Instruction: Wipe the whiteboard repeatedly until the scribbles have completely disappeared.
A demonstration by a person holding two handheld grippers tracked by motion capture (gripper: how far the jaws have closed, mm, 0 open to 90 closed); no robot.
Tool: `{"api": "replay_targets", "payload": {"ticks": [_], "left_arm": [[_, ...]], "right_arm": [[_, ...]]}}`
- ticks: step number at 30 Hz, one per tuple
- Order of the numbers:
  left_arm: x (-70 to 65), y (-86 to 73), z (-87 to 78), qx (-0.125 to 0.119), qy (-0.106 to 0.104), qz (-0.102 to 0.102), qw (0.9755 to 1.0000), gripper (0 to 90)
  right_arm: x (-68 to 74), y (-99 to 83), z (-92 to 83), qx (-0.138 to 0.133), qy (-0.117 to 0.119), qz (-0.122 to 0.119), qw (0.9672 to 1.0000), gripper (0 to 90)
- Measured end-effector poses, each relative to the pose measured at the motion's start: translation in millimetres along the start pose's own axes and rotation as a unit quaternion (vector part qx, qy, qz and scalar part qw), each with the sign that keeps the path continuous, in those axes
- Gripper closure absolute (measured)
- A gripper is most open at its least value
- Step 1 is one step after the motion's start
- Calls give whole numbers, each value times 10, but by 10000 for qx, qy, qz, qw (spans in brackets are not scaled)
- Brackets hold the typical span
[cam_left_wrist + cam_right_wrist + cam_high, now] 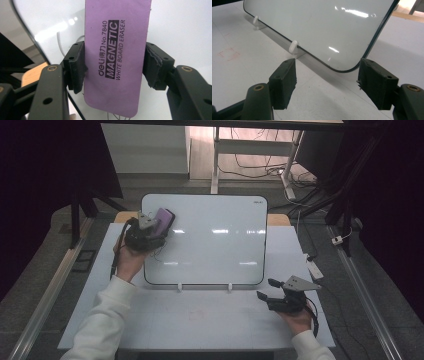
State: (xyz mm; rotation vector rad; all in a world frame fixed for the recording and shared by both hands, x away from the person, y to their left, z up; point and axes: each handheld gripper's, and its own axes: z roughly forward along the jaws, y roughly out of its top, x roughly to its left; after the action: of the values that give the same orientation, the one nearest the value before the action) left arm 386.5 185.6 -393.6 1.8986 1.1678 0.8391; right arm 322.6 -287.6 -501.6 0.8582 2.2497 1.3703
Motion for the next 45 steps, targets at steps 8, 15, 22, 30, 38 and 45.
{"api": "replay_targets", "payload": {"ticks": [8, 15, 22, 30, 38, 45], "left_arm": [[295, 186, -42, -185, 174, -310, 9992, 406], [190, 230, 21, -221, 127, -213, 9994, 406], [-137, 203, 105, -127, -139, 162, 9997, 406], [49, 198, 28, -211, 197, -6, 9996, 407], [269, 280, 22, -238, 380, -134, 9989, 407], [-13, 340, 118, -226, 10, 104, 9997, 407]], "right_arm": [[-3, 1, -2, -7, -8, -4, 10000, 306], [-2, 1, -3, -16, -1, -10, 10000, 306], [3, 2, 2, -23, 4, -23, 10000, 307], [4, -3, 2, -18, 19, -21, 10000, 308], [-2, -5, 9, -5, -6, -19, 10000, 308], [0, -5, 6, -5, -3, -24, 10000, 308]]}}
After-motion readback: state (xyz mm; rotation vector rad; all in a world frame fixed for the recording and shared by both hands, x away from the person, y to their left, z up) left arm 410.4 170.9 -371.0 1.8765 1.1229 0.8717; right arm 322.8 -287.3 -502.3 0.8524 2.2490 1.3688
